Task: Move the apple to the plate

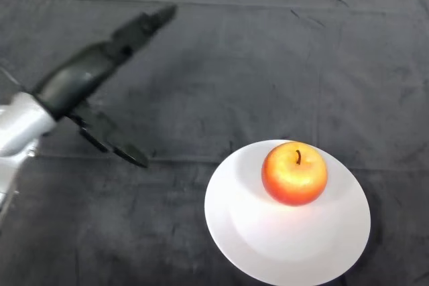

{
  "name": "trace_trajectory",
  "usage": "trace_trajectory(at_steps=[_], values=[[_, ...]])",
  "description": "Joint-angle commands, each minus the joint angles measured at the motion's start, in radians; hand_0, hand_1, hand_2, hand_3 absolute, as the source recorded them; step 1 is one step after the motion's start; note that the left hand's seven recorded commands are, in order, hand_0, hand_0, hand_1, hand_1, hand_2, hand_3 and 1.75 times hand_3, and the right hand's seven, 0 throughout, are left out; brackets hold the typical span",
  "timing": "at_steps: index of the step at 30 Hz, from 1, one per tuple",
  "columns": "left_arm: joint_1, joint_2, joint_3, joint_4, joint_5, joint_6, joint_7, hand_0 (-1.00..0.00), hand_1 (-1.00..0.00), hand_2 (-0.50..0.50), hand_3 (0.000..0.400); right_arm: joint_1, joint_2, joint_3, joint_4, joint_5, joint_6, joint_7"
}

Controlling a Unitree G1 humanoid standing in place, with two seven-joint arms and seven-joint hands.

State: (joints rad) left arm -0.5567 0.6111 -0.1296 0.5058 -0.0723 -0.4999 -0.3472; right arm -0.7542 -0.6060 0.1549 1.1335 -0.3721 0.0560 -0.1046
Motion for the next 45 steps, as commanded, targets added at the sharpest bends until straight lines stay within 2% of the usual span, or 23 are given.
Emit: trace_trajectory(at_steps=[1, 17, 27, 35, 45], values=[[0.047, 0.058, 0.049, 0.058, -0.029, -0.028, 0.021, 0.00, 0.00, 0.00, 0.000, 0.049, -0.001, -0.0101, -0.005, 0.0096, 0.008, 0.0061], [0.018, 0.112, 0.224, 0.392, -0.032, -0.181, 0.086, 0.00, 0.00, 0.00, 0.000, 0.045, -0.001, -0.0095, 0.002, 0.0083, 0.006, 0.0057], [0.021, 0.145, 0.308, 0.531, -0.048, -0.227, 0.129, 0.00, 0.00, 0.00, 0.000, 0.041, 0.000, -0.0086, 0.010, 0.0071, 0.003, 0.0048], [0.067, 0.166, 0.389, 0.601, -0.092, -0.231, 0.166, 0.00, 0.00, 0.00, 0.000, 0.038, 0.000, -0.0079, 0.016, 0.0063, 0.001, 0.0040], [0.121, 0.175, 0.499, 0.661, -0.175, -0.171, 0.211, 0.00, 0.00, 0.00, 0.000, 0.035, 0.000, -0.0071, 0.022, 0.0056, -0.002, 0.0030]])
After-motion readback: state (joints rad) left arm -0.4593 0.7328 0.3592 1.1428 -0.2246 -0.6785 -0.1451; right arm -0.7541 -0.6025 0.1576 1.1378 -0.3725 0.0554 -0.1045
